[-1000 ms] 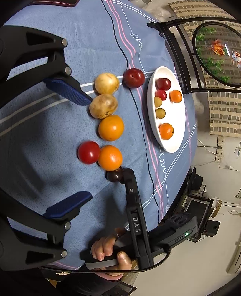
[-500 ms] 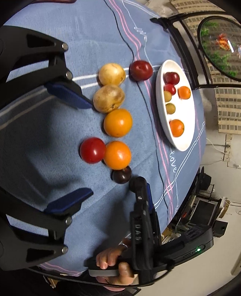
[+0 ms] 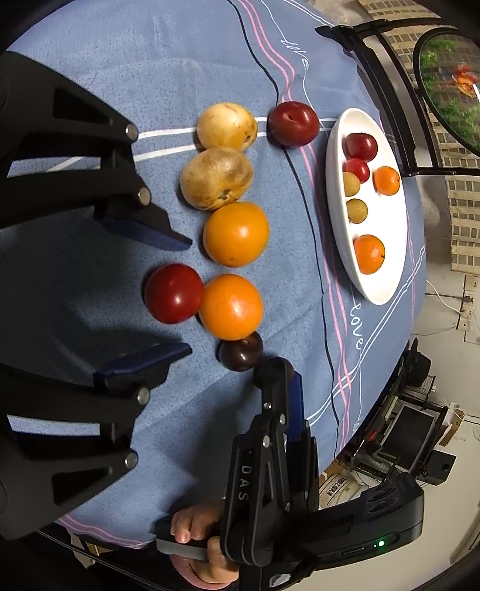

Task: Organize fruits
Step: 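Grasp a dark purple plum with the right tool while the left tool grasps a red tomato, then carry the purple plum and red tomato onto the white plate and open both tools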

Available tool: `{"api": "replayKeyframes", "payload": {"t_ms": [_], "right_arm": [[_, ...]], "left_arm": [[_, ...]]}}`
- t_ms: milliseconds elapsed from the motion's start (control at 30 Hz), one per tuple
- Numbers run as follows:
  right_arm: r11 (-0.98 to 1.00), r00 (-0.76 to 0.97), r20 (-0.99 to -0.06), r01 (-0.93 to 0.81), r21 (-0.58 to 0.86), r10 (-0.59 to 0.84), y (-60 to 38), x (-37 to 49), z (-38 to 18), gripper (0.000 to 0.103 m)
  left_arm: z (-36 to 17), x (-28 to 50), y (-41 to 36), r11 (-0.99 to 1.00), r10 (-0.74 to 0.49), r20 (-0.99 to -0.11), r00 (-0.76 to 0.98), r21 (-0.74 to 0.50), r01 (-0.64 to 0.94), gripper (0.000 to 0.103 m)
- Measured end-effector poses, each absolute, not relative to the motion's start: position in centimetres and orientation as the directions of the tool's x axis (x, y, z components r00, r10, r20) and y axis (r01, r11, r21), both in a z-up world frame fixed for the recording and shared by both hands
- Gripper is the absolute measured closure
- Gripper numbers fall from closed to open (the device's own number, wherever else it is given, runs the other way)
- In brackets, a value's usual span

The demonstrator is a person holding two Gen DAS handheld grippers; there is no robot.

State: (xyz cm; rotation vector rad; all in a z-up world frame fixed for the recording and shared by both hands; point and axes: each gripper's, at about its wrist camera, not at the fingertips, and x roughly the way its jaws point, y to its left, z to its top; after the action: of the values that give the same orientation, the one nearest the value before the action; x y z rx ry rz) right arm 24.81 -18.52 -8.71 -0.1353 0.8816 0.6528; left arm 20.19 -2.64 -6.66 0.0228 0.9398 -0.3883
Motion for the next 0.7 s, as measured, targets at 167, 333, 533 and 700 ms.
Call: {"api": "replayKeyframes", "payload": {"t_ms": [167, 333, 533, 700], "right_arm": [[0.8, 0.459, -0.753, -0.583, 0.144, 0.47, -18.4, 24.7, -8.7, 0.074], [0.796, 0.466, -0.748, -0.59, 0.137, 0.474, -18.4, 24.4, -8.5, 0.075], [0.776, 0.478, -0.707, -0.611, 0.159, 0.521, -18.5, 23.9, -7.7, 0.075], [0.773, 0.517, -0.657, -0.614, 0.161, 0.548, -18.4, 23.9, -6.5, 0.075]], "left_arm": [[-6.8, 20.4, -2.6, 0.933, -0.313, -0.794, 0.522, -0.152, 0.327, 0.06], [-6.7, 20.4, -2.3, 0.934, -0.316, -0.79, 0.525, -0.163, 0.317, 0.071], [-6.0, 19.7, -2.1, 0.936, -0.312, -0.764, 0.565, -0.148, 0.318, 0.071], [-4.5, 19.6, -1.1, 0.936, -0.33, -0.725, 0.604, -0.169, 0.308, 0.071]]}}
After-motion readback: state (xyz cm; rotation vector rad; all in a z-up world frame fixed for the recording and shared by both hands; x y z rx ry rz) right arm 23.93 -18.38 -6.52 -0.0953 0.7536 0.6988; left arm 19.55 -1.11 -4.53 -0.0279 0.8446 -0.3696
